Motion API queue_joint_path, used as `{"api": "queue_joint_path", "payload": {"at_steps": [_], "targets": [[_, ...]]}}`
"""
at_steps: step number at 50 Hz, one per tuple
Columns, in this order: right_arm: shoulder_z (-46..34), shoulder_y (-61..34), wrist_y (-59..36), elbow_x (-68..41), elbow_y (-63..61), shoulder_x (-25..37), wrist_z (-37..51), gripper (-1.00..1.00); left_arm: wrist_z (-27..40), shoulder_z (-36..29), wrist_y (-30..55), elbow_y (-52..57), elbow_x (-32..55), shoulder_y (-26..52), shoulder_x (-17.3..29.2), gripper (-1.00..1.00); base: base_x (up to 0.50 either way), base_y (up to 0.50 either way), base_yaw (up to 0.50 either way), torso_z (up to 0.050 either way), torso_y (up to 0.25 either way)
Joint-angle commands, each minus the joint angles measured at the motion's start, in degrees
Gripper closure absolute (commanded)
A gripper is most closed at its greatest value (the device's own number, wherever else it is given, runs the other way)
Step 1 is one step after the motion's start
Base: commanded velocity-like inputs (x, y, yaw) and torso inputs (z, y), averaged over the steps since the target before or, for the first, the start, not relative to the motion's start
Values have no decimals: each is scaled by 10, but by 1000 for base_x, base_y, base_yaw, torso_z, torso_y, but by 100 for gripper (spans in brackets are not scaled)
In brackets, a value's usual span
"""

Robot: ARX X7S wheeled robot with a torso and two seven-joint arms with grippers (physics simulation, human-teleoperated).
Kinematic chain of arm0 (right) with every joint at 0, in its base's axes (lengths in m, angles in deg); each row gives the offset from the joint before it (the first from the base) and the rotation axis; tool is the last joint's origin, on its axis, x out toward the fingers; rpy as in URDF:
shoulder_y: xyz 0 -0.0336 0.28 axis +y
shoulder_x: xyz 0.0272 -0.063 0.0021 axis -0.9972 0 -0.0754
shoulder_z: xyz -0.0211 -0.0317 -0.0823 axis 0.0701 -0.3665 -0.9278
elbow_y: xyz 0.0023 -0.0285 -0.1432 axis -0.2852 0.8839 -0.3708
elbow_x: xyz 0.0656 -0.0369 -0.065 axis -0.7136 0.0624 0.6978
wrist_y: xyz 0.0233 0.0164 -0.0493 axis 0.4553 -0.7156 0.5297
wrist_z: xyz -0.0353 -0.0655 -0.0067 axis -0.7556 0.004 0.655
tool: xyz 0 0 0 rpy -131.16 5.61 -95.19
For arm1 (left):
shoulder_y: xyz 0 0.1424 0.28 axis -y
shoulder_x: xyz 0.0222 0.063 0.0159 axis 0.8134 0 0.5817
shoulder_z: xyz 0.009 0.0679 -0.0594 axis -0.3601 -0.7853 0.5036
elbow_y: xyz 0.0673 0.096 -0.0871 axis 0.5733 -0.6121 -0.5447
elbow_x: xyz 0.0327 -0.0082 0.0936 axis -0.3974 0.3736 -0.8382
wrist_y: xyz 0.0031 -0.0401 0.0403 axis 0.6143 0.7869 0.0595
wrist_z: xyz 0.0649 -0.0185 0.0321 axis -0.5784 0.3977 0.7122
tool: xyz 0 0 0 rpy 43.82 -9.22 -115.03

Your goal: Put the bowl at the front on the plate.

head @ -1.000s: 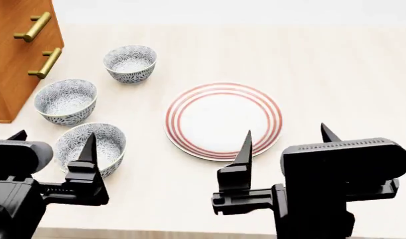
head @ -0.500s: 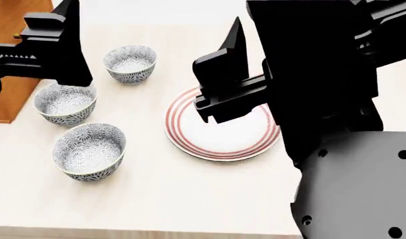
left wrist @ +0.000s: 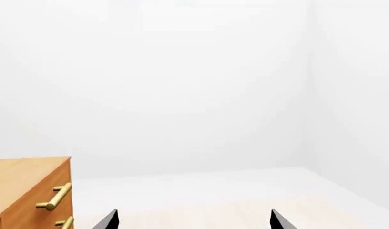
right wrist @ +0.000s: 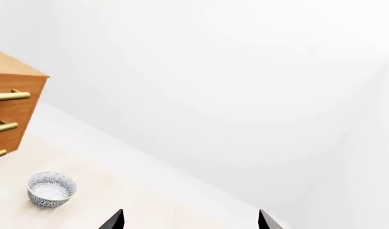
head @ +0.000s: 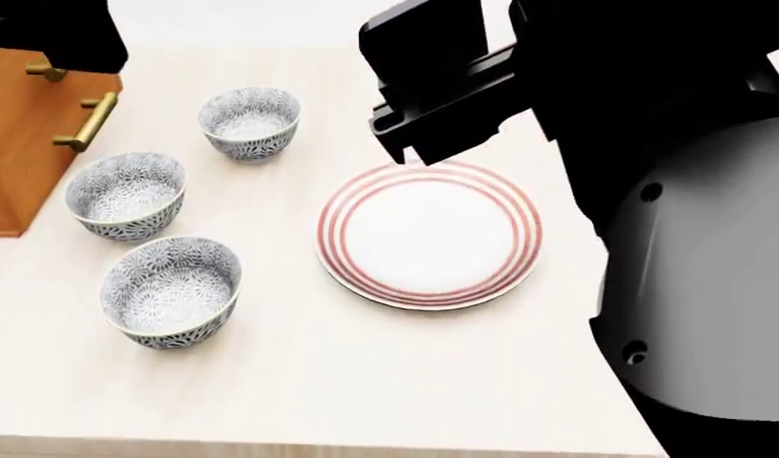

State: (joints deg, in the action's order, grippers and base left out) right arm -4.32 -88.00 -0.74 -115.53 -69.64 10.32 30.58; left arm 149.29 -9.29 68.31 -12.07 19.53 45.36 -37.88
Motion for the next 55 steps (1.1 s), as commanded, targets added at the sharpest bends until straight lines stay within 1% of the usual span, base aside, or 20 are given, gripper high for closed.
{"api": "queue_joint_path", "payload": {"at_steps": [1,14,26,35,55], "targets": [[-23,-17,12,-11,6,12,-4,-100,-5,-11,-9,1,2,4,10,-100,215,0,0,0,0],[-37,-18,27,-12,5,24,-7,-100,-22,-20,-17,10,-11,-4,18,-100,291,0,0,0,0],[-46,-23,37,-9,2,29,-10,-100,-17,-26,-30,13,-2,-3,27,-100,305,0,0,0,0],[-52,-25,44,-12,-4,34,-11,-100,-22,-32,-37,15,-5,-5,32,-100,20,0,0,0,0],[-65,-28,56,-7,-9,42,-16,-100,-20,-46,-51,13,4,-7,44,-100,342,0,0,0,0]]}}
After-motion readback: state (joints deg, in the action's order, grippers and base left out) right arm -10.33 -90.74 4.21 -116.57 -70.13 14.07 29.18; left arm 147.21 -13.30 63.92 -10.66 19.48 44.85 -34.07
